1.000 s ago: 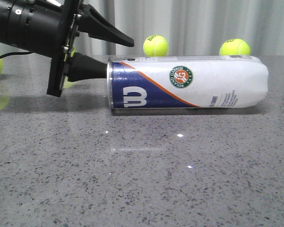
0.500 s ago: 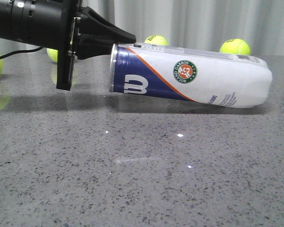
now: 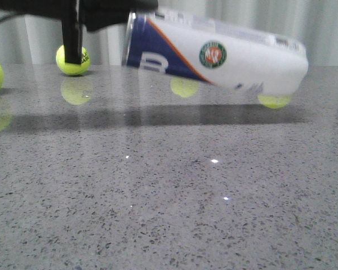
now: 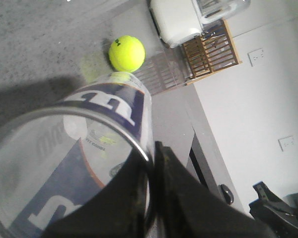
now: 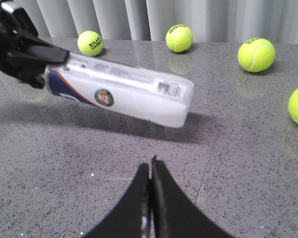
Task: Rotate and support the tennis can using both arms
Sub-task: 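Lift the can's end with the left gripper, tilting it upright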
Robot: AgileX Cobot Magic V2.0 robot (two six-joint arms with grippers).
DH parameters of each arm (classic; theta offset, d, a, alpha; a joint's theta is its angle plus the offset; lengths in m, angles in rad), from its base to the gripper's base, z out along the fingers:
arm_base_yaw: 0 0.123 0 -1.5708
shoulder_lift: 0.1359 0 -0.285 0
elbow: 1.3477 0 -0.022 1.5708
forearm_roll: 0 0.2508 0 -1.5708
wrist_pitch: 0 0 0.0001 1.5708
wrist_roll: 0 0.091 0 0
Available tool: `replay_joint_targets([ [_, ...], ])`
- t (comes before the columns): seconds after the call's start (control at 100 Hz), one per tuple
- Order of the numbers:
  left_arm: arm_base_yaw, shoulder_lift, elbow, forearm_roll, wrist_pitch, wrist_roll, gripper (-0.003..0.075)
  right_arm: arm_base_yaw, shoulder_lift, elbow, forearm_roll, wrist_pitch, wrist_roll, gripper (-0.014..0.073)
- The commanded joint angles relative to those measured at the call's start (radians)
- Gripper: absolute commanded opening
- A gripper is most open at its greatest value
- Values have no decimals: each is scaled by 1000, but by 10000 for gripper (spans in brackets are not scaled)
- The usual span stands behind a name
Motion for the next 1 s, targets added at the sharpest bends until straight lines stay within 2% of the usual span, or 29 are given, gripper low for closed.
replay_joint_targets([
  [0.0, -5, -104, -48, -36, 114, 19, -21, -5, 12, -24, 1, -86, -1, -55],
  [0.21, -5, -235, -132, 96, 106, -18, -21, -5, 12, -24, 1, -86, -1, -55],
  [0.32, -5, -296, -198, 225, 69, -124, -21, -5, 12, -24, 1, -86, -1, -55],
  [0.65, -5, -377, -437, 763, 69, -499, -21, -5, 12, -24, 1, -86, -1, -55],
  [0.79, -10, -382, -497, 884, 110, -608, -21, -5, 12, -24, 1, -86, -1, -55],
  [0.99, -116, -381, -566, 1091, 110, -738, -21, -5, 12, -24, 1, -86, -1, -55],
])
